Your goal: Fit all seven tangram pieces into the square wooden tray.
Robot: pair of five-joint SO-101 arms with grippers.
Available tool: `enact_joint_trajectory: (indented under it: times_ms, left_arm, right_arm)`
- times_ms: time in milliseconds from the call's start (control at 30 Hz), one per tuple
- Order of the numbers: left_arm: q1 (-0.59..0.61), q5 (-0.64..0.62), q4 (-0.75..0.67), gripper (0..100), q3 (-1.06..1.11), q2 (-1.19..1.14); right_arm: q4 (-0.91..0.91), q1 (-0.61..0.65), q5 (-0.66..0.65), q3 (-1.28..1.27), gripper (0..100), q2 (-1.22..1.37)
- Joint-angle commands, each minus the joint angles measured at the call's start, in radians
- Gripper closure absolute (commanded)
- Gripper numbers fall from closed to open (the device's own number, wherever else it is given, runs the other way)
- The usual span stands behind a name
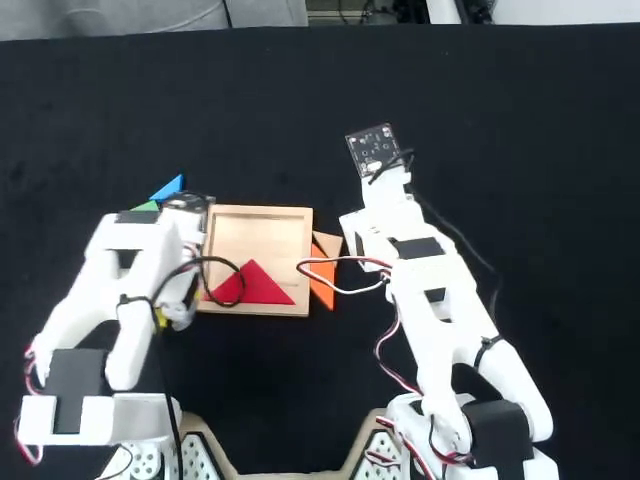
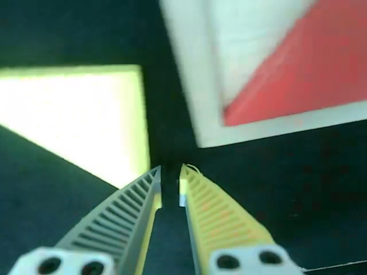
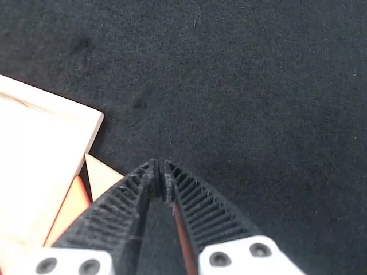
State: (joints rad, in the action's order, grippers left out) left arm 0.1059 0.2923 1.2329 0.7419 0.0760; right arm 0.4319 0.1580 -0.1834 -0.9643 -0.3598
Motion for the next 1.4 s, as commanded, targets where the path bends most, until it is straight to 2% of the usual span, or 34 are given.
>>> enact_joint_trajectory:
  times_ms: [0,133,300,367,467,633,700,800,867,1167,1367]
  left_arm:
    - [0.110,0.077,-0.018,93,-0.025,0.025]
    - [0.157,0.084,-0.034,93,-0.041,0.034]
    - [0.249,0.114,-0.132,93,-0.077,0.020]
    - [0.234,0.161,-0.075,93,-0.082,0.025]
    - [0.188,0.166,0.008,93,-0.084,0.078]
    - [0.188,0.166,0.068,93,-0.139,0.287]
    - [0.196,0.153,0.068,87,-0.151,0.353]
    - [0.191,0.052,0.048,74,-0.134,0.382]
    - [0.191,0.015,0.014,73,-0.130,0.368]
    - [0.216,0.081,-0.147,73,-0.168,0.143]
    - [0.226,0.080,-0.164,74,-0.203,0.006]
  right_arm:
    - [-0.012,-0.003,-0.012,0.005,98.1,-0.001]
    - [-0.012,-0.003,-0.012,0.005,98.1,-0.001]
    - [-0.011,-0.003,-0.012,0.004,98.1,-0.001]
    - [-0.011,-0.003,-0.012,0.004,98.1,-0.001]
    - [-0.011,-0.003,-0.012,0.004,98.1,-0.001]
    - [-0.011,-0.003,-0.012,0.004,98.1,-0.001]
    - [-0.011,-0.003,-0.012,0.004,98.1,-0.001]
    - [-0.011,-0.003,-0.012,0.004,98.1,-0.001]
    - [-0.011,-0.003,-0.012,0.004,98.1,-0.001]
    - [-0.011,-0.003,-0.012,0.004,98.1,-0.001]
    - [-0.011,-0.003,-0.012,0.004,98.1,-0.001]
